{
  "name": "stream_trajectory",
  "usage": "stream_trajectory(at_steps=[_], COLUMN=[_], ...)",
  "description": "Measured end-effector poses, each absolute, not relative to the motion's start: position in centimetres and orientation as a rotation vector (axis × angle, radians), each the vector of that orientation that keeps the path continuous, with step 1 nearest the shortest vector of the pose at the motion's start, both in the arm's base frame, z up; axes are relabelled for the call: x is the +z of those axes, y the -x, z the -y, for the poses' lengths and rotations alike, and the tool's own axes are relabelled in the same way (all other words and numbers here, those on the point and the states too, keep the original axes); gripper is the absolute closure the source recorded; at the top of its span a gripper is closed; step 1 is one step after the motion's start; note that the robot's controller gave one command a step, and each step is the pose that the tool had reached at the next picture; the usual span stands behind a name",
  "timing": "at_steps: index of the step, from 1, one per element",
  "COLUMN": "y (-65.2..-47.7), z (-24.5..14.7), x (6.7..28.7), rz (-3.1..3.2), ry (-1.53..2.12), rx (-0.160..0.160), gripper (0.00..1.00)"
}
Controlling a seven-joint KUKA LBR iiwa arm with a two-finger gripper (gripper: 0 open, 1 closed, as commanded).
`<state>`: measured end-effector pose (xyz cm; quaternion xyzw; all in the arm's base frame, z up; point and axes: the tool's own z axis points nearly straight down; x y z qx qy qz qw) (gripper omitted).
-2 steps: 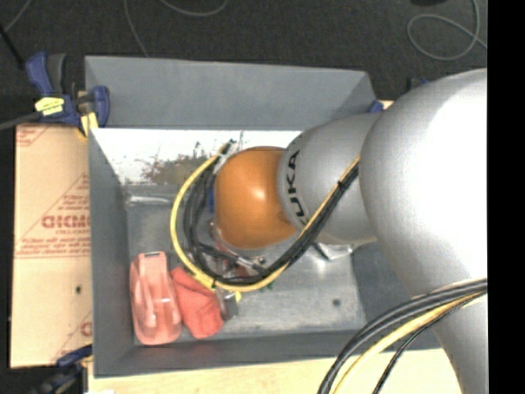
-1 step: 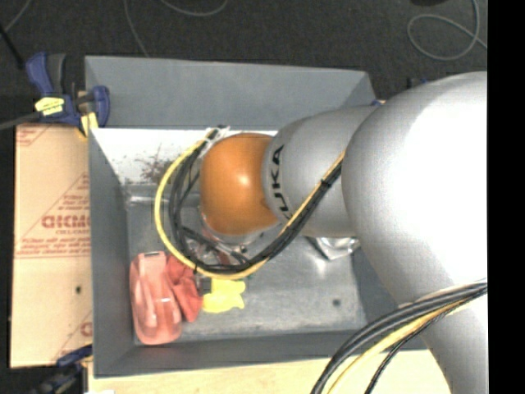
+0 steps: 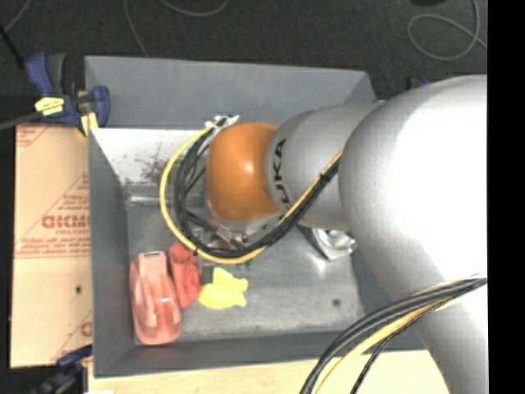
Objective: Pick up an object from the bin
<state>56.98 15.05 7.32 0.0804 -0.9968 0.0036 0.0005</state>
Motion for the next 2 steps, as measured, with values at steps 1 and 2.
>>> stream_trajectory(at_steps=[1,2], y=[-56.8,-56.9], z=[-14.9,-15.0], x=[10.8,12.4], rz=[3.128,3.132], ry=[-0.216,-0.221], rx=[0.014,0.012], gripper=[1.0,1.0])
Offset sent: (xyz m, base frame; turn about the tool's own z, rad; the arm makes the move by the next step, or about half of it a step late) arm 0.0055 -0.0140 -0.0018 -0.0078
